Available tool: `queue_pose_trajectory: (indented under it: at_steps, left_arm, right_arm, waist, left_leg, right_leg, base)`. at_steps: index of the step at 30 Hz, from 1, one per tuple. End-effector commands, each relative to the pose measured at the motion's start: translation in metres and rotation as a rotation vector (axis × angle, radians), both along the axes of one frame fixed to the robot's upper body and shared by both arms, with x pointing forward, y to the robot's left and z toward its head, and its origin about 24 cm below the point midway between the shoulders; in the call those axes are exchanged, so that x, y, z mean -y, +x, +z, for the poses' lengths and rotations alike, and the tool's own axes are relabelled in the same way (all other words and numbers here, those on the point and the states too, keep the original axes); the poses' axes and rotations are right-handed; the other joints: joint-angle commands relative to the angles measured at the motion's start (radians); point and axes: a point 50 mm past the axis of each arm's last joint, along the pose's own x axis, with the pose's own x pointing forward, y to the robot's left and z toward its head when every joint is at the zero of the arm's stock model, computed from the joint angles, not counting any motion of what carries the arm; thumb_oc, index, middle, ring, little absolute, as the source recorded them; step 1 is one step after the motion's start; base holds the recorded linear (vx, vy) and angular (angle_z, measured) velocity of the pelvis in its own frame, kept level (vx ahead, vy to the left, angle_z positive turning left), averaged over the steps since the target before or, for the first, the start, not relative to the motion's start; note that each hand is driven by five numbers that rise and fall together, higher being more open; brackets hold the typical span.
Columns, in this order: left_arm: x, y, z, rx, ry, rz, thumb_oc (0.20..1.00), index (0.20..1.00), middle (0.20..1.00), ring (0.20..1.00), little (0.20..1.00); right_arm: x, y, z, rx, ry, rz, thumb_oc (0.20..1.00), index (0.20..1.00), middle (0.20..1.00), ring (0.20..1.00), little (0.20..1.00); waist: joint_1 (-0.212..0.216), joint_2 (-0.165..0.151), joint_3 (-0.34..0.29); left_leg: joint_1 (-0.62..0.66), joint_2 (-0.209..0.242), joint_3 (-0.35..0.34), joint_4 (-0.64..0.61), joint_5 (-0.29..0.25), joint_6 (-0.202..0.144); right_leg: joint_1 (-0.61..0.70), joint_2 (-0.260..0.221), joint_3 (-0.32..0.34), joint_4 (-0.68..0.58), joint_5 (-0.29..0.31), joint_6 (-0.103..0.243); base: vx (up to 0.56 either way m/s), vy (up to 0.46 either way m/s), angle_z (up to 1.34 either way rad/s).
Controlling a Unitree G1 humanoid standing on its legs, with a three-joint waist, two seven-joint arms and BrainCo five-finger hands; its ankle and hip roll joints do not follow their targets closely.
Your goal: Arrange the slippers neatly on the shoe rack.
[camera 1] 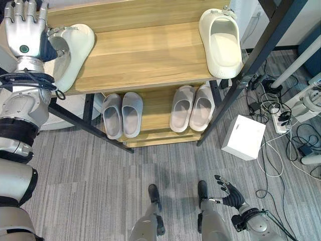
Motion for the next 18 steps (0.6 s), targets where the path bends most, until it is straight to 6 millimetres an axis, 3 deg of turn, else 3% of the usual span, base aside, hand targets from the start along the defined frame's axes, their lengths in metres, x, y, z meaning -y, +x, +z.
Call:
queue_pose_trajectory:
  at_steps: [1, 9, 18]
  left_arm:
    - [-0.026, -0.024, 0.040, 0.129, 0.043, 0.129, 1.000, 1.000, 1.000, 1.000, 1.000]
    - [-0.027, -0.006, 0.034, -0.063, 0.161, 0.254, 1.000, 1.000, 1.000, 1.000, 1.000]
    - [-0.018, 0.001, 0.043, -0.061, 0.177, 0.262, 1.000, 1.000, 1.000, 1.000, 1.000]
  right_arm:
    - [-0.007, 0.007, 0.010, 0.069, 0.029, 0.024, 1.000, 1.000, 1.000, 1.000, 1.000]
    - [0.000, 0.008, 0.017, 0.096, 0.036, 0.014, 1.000, 1.000, 1.000, 1.000, 1.000]
    - [0.001, 0.009, 0.020, 0.105, 0.060, 0.010, 1.000, 1.000, 1.000, 1.000, 1.000]
  waist:
    - [0.005, -0.026, 0.003]
    - [-0.018, -0.036, 0.018]
    - [-0.027, -0.054, 0.033]
  left_leg:
    - [0.078, -0.039, -0.013, 0.001, -0.172, 0.004]
    - [0.068, -0.037, -0.003, 0.000, -0.168, 0.008]
    - [0.046, -0.035, -0.001, 0.001, -0.164, 0.009]
  right_leg:
    - [0.034, -0.097, -0.030, 0.042, -0.087, 0.106]
    - [0.016, -0.095, -0.022, 0.046, -0.078, 0.112]
    - [0.000, -0.096, -0.018, 0.048, -0.068, 0.115]
  base:
    - [0.00, 0.000, 0.00]
    - [0.00, 0.010, -0.02]
    - [0.00, 0.012, -0.03]
